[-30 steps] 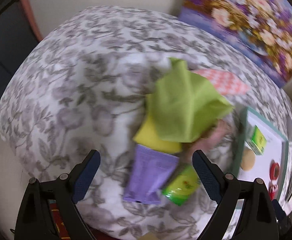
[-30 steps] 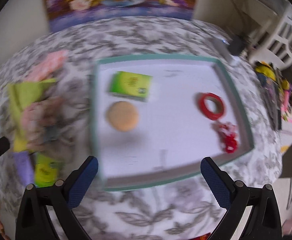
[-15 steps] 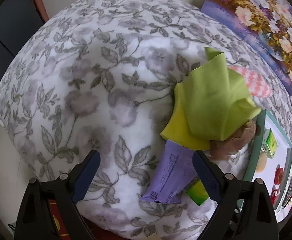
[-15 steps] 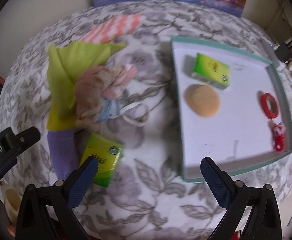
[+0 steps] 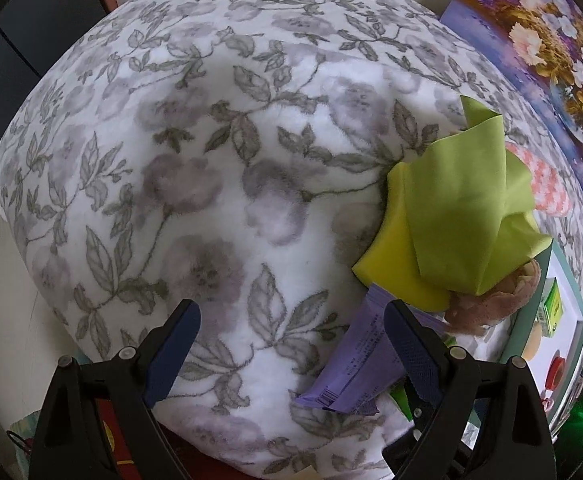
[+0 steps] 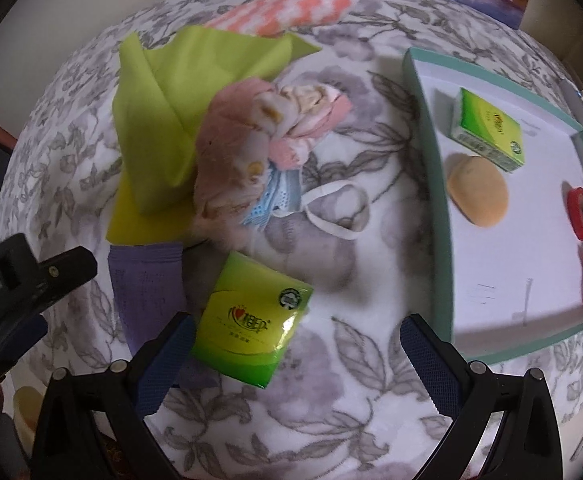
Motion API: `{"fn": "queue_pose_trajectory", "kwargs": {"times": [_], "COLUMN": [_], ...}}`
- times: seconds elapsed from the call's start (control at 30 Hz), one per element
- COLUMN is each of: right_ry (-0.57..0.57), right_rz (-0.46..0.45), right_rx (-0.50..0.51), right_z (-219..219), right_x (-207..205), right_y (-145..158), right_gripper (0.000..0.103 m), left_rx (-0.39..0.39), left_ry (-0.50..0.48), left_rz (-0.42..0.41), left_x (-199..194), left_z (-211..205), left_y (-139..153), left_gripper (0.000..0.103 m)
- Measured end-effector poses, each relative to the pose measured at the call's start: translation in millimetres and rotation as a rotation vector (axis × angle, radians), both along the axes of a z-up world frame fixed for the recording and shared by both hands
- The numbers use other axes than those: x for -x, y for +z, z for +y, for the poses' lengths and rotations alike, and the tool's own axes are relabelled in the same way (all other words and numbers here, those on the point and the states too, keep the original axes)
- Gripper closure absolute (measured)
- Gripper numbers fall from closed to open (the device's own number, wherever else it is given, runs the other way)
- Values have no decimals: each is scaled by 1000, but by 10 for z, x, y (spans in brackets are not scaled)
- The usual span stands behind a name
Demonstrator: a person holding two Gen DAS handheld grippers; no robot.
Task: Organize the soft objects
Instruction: 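Move both tools back to the pile, right tool toward the second green tissue pack, then grasp the purple packet with the left tool while the right tool grasps the green tissue pack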
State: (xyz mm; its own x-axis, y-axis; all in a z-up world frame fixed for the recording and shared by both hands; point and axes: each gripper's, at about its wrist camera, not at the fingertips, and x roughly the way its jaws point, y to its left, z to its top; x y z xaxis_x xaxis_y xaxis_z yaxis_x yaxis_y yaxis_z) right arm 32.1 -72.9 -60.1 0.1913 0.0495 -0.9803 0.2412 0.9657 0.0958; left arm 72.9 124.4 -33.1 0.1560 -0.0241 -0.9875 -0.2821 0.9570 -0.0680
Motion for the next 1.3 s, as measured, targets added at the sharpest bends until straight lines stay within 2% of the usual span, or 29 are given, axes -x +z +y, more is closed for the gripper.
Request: {"fn": "queue_pose_trajectory", "kwargs": {"times": [0.27,0.53,0.83,1.0,1.13,1.23,1.3], "right_ry": [17,65,72,92,86,88,92], "right_rz": [18,6,-7,-7,19,15,15], "right_rx": [4,71,74,48,46,47,52], "right_z": [133,68,-62,-205,-258,-294,-292], "right_x": [-128,55,213,235,236,252,254], "right_y": [-167,-144,-131,-117,-207,-224,-234], "right_gripper": [0,2,17,35,35,35,35], "left_rx": [5,49,41,16,2,-19,-28], "left_ry": [-20,-52,-104,-150,-180,-198,-207], "left_rz": [0,13,39,59,83,92,99], "left_x": [-16,12,27,30,10,-27,-40], "left_z": [-57,-209,-457,-668,-844,-1024,-1088], "left_y": [2,-41,-119,-207,-306,-399,-439], "left_gripper": [10,10,10,10,10,14,28]}}
